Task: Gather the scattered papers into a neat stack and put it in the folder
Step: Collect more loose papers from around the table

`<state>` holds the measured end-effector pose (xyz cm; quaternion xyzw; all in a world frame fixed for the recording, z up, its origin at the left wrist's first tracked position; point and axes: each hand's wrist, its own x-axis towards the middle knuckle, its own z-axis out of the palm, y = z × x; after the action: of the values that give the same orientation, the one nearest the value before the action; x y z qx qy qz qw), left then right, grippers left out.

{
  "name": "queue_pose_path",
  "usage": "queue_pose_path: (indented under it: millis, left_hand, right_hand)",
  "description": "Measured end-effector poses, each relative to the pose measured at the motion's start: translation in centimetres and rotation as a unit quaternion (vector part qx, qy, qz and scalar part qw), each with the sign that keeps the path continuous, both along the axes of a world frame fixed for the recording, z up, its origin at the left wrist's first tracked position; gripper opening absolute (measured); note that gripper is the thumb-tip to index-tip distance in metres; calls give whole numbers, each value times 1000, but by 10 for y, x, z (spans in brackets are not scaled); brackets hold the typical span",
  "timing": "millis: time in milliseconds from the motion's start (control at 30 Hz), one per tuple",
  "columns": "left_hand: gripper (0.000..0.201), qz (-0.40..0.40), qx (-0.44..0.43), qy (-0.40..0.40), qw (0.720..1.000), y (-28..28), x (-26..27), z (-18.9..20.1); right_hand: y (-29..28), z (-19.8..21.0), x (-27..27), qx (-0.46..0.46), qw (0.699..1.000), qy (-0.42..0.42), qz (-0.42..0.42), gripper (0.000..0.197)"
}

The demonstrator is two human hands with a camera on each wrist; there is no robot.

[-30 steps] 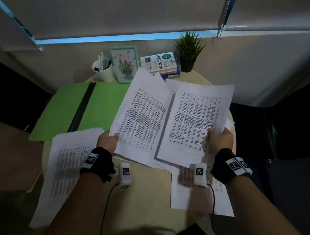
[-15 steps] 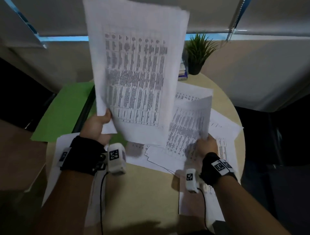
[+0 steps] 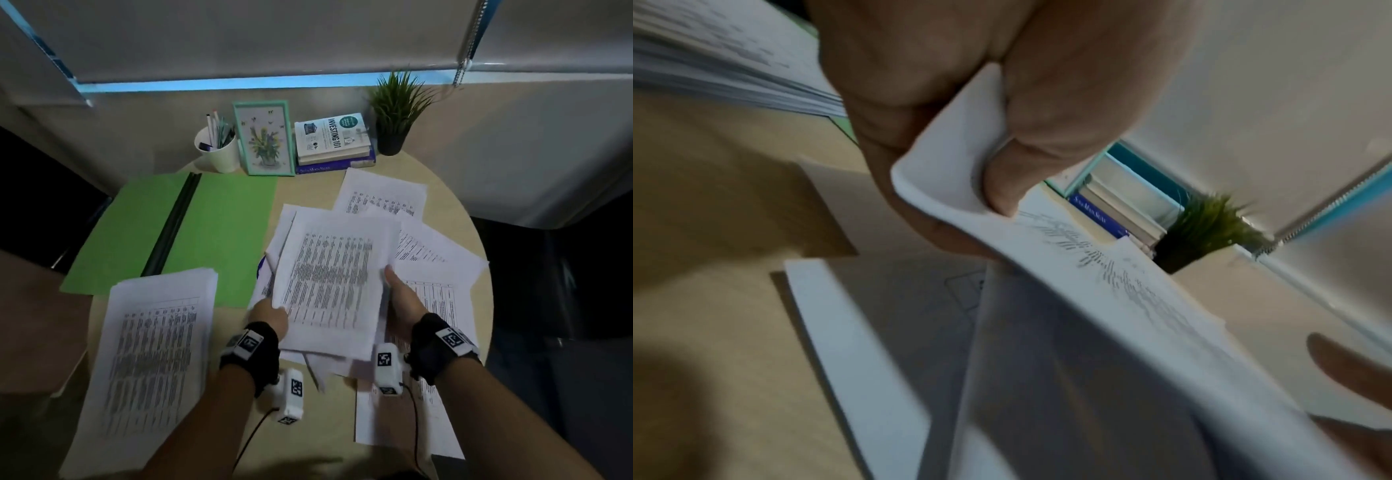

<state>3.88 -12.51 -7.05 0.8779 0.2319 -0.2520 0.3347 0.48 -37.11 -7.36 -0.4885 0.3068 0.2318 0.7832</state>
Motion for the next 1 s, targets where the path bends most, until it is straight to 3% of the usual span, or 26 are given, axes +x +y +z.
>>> queue_pose_path:
  millis: [133, 200, 300, 400, 467, 533, 567, 600, 633, 700, 800, 867, 933, 1000]
  left_hand:
    - [33, -21, -34, -18, 999, -10, -2, 13]
    - [33, -36, -96, -45, 994, -16, -3, 31]
    - [26, -28, -240, -115, 964, -28, -3, 73]
    - [26, -7, -351, -172, 920, -38, -1, 118]
    - [16, 26, -410, -189, 892, -41, 1, 147]
    - [23, 44, -473, -177, 862, -38, 6, 166]
    - [27, 52, -488, -169, 855, -33, 10, 169]
    - [30, 58, -485, -162, 857, -29, 13, 169]
    - [31, 67, -469, -155, 867, -23, 16, 162]
    - [25, 73, -394, -146, 904, -14, 17, 139]
    - [25, 40, -237, -121, 963, -3, 12, 82]
    - [29, 8, -128, -82, 988, 2, 5, 46]
    - [33, -18, -42, -46, 998, 4, -1, 22]
    - [35, -24, -10, -13, 1000, 6, -4, 5]
  right_hand:
    - [2, -7, -1, 8, 1000, -26, 9, 83]
    - [4, -8, -3, 46, 999, -25, 5, 90]
    - [10, -3, -5, 109, 993, -33, -31, 75]
    - [7, -1, -6, 161, 978, -16, -131, 84]
    - [7, 9, -8, 179, 969, -50, -164, 70]
    - [11, 20, -9, 172, 975, -55, -133, 50]
    - [12, 20, -12, 190, 974, -72, -102, 57]
    - [16, 20, -13, 136, 982, -117, -51, 56]
    - [14, 12, -10, 151, 983, -89, -52, 55]
    - [9, 6, -5, 36, 996, -33, -73, 51]
    - [5, 1, -4, -63, 995, -41, -67, 25]
    - [8, 7, -6, -65, 996, -39, -53, 11]
    - [8, 11, -9, -56, 997, -7, -52, 20]
    - [6, 6, -10, -41, 995, 34, -82, 23]
